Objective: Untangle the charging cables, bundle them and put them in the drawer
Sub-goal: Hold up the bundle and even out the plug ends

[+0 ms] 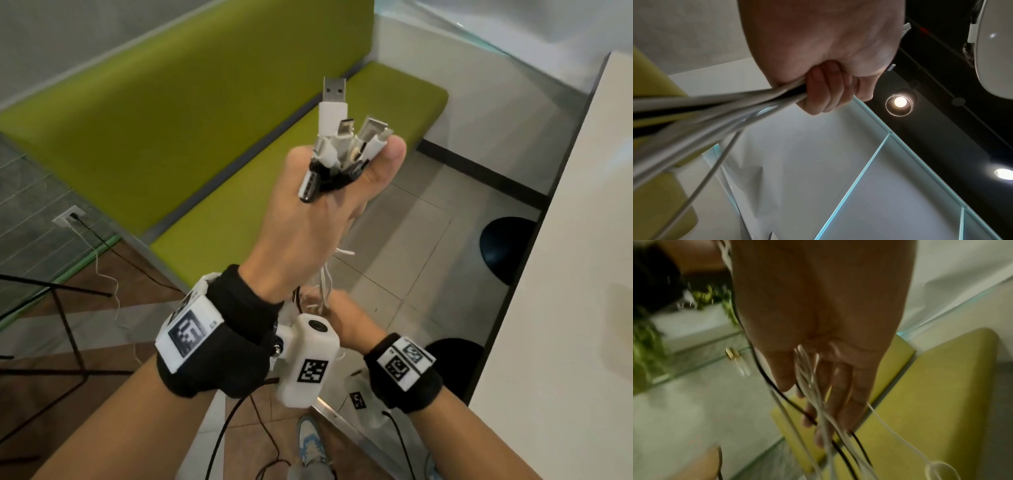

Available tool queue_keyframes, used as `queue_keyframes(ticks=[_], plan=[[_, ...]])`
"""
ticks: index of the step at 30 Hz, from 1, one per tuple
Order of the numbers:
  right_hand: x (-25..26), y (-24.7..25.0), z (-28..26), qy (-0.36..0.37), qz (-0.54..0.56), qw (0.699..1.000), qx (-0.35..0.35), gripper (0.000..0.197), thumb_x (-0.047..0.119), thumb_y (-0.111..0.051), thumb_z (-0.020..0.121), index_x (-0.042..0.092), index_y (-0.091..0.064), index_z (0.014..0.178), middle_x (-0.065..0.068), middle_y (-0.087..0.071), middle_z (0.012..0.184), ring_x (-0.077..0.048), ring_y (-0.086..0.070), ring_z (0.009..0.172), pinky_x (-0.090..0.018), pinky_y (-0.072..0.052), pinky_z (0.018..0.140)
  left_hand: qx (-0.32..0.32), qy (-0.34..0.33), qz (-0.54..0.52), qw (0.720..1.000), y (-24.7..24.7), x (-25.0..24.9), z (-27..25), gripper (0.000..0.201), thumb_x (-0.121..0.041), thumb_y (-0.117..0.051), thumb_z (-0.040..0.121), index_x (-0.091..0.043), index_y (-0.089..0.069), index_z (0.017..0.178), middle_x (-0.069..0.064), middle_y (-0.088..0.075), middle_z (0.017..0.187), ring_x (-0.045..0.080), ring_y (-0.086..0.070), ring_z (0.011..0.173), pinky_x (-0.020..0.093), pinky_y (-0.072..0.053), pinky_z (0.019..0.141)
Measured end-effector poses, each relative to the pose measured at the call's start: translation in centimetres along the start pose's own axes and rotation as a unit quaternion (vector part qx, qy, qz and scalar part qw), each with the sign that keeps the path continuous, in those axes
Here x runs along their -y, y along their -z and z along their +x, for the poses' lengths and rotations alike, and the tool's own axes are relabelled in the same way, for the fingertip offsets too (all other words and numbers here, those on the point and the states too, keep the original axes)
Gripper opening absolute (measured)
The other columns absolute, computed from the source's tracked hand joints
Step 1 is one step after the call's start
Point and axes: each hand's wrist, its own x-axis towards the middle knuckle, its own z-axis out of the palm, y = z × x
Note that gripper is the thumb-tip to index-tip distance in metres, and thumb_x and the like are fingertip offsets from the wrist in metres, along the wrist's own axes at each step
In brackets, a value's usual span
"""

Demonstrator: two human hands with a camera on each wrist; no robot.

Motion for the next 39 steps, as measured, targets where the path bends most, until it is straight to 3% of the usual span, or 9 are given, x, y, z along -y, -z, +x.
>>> queue_keyframes(ticks=[4, 10, 15, 20, 23, 27, 31, 34, 39], plan=[[-3.5, -3.2, 0.4, -0.110, -0.070, 0.984, 0.121, 0.020, 0.020, -0.048, 0.099, 0.009, -0.063, 0.091, -0.020, -0.064, 0.099, -0.030, -0.058, 0.089, -0.039, -0.049, 0.086, 0.006, -0.031, -0.034, 0.999, 0.4, -1.4, 0.4, 0.038, -0.026, -0.049, 0.092, -0.021, -0.033, 0.057, 0.006, -0.015, 0.048, 0.017, -0.015, 0.036, 0.021, -0.014, 0.039], [-9.8, -6.7, 2.5, -0.227, -0.100, 0.958, 0.142, 0.028, 0.034, -0.049, 0.097, 0.009, -0.059, 0.105, -0.018, -0.064, 0.104, -0.029, -0.060, 0.091, -0.038, -0.049, 0.084, 0.017, -0.036, -0.011, 0.999, 0.5, -1.4, -0.3, 0.037, -0.026, -0.049, 0.092, -0.020, -0.035, 0.058, 0.004, -0.018, 0.047, 0.015, -0.018, 0.035, 0.019, -0.016, 0.039], [-10.6, -7.0, 2.4, -0.270, -0.154, 0.941, 0.134, 0.046, 0.040, -0.057, 0.090, 0.017, -0.048, 0.129, -0.012, -0.061, 0.124, -0.033, -0.057, 0.113, -0.042, -0.046, 0.094, 0.030, -0.034, 0.034, 0.998, 0.4, -1.0, -0.6, 0.039, -0.027, -0.051, 0.092, -0.036, -0.044, 0.055, -0.018, -0.031, 0.044, 0.001, -0.030, 0.037, 0.012, -0.024, 0.042], [-6.1, -1.7, 0.9, -0.206, -0.111, 0.970, 0.060, 0.062, 0.032, -0.075, 0.079, 0.022, -0.043, 0.131, -0.003, -0.062, 0.116, -0.024, -0.060, 0.104, -0.038, -0.051, 0.089, 0.011, -0.010, 0.065, 0.998, 0.9, 1.0, -0.9, 0.049, -0.010, -0.056, 0.096, -0.037, -0.040, 0.057, -0.021, -0.036, 0.041, -0.003, -0.038, 0.038, 0.003, -0.025, 0.046], [-2.6, 2.4, -1.6, -0.158, -0.029, 0.987, 0.006, 0.040, 0.031, -0.077, 0.079, 0.034, -0.052, 0.110, 0.009, -0.064, 0.092, -0.015, -0.062, 0.084, -0.029, -0.053, 0.075, 0.005, 0.016, 0.039, 0.999, 1.0, 1.9, -1.2, 0.052, -0.012, -0.056, 0.095, -0.037, -0.042, 0.052, -0.019, -0.035, 0.041, -0.003, -0.036, 0.038, 0.004, -0.025, 0.045], [1.5, 4.4, -4.3, -0.012, 0.114, 0.984, -0.134, 0.013, 0.018, -0.073, 0.082, 0.023, -0.066, 0.092, 0.003, -0.070, 0.083, -0.012, -0.067, 0.077, -0.028, -0.056, 0.071, 0.002, 0.053, 0.006, 0.999, 0.7, 2.5, -1.0, 0.047, -0.026, -0.055, 0.095, -0.035, -0.046, 0.050, -0.018, -0.029, 0.045, 0.001, -0.026, 0.039, 0.011, -0.022, 0.042], [1.0, 1.9, -2.8, 0.012, 0.106, 0.993, -0.045, 0.010, 0.023, -0.068, 0.087, 0.027, -0.066, 0.096, 0.007, -0.071, 0.091, -0.008, -0.067, 0.084, -0.034, -0.055, 0.080, 0.005, 0.059, -0.036, 0.998, 0.0, 2.7, -1.0, 0.047, -0.041, -0.059, 0.092, -0.025, -0.032, 0.057, -0.007, -0.022, 0.049, 0.010, -0.017, 0.040, 0.019, -0.018, 0.041], [-1.9, -1.7, -1.3, -0.010, 0.013, 1.000, 0.007, 0.014, 0.018, -0.058, 0.094, 0.009, -0.065, 0.100, -0.009, -0.069, 0.098, -0.024, -0.064, 0.090, -0.041, -0.051, 0.084, 0.011, 0.056, -0.087, 0.995, -0.2, 2.4, -1.1, 0.045, -0.051, -0.059, 0.080, -0.023, -0.030, 0.060, 0.000, -0.016, 0.053, 0.013, -0.013, 0.041, 0.021, -0.013, 0.041], [-7.3, -4.7, -0.1, -0.106, -0.044, 0.993, 0.035, 0.023, 0.025, -0.048, 0.096, 0.014, -0.064, 0.108, -0.007, -0.070, 0.102, -0.024, -0.066, 0.090, -0.037, -0.054, 0.081, 0.015, 0.061, -0.059, 0.996, 1.0, 3.0, -1.2, 0.048, -0.042, -0.057, 0.090, -0.019, -0.027, 0.061, 0.006, -0.012, 0.055, 0.016, -0.011, 0.042, 0.029, -0.009, 0.041]])
